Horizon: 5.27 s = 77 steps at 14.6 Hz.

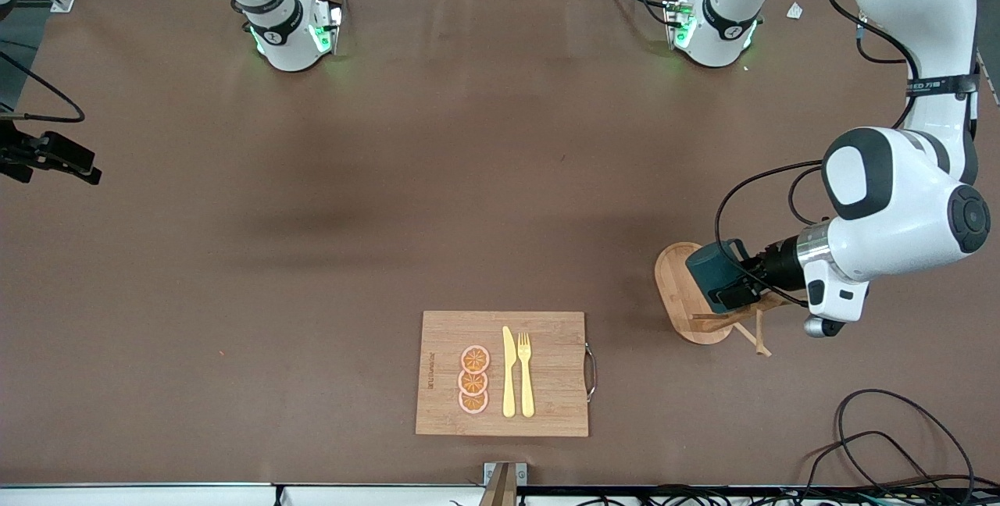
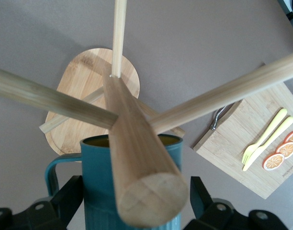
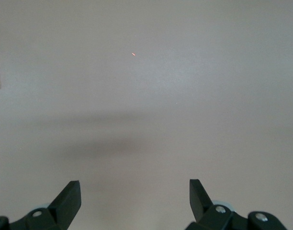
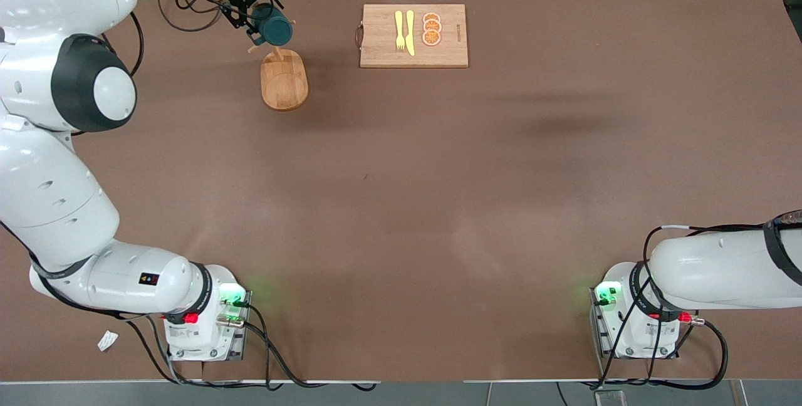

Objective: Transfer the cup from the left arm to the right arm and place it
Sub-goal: 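Reach the left gripper to the teal mug on the wooden stand, then grasp the teal mug and lift it off the stand peg, then carry the teal mug to mid-table and lower it onto the table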

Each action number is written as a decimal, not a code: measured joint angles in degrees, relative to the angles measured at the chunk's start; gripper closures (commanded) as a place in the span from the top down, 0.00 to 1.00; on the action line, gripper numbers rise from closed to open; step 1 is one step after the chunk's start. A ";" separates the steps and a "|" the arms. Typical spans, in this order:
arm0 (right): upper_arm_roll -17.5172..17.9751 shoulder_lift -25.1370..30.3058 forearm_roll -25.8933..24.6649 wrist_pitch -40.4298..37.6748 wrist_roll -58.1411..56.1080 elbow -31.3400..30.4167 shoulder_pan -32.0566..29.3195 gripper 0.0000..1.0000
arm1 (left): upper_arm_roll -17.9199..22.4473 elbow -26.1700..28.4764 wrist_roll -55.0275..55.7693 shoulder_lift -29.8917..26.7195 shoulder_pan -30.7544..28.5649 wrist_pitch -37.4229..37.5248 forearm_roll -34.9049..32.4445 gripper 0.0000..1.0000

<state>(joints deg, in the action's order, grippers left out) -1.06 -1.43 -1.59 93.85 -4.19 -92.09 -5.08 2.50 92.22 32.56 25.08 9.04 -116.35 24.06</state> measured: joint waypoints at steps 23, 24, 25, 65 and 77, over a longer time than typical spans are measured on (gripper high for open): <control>-0.12 0.00 0.00 0.00 -1.31 0.23 -0.01 1.00 | -13.54 -1.08 22.48 -9.57 0.06 12.02 -0.03 0.69; -0.15 0.00 0.00 0.00 -1.38 0.25 -0.02 1.00 | -15.08 -1.28 24.39 -9.78 0.24 11.53 -0.61 0.66; -0.18 0.00 0.00 0.00 -1.44 0.28 -0.03 1.00 | -16.60 -1.64 26.38 -9.81 0.66 10.68 -2.34 0.63; -0.36 0.00 0.00 -0.37 -2.80 0.37 -0.27 1.00 | -19.76 -2.48 110.75 31.21 60.28 27.35 -119.28 0.55; -0.38 0.00 0.00 -0.39 -2.87 0.37 -0.28 1.00 | -19.61 -2.81 114.73 32.97 61.76 28.89 -118.06 1.00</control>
<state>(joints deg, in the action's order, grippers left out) -1.44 -1.43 -1.59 93.47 -7.07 -91.72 -5.36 -17.10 89.42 147.29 58.05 70.81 -87.46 -94.00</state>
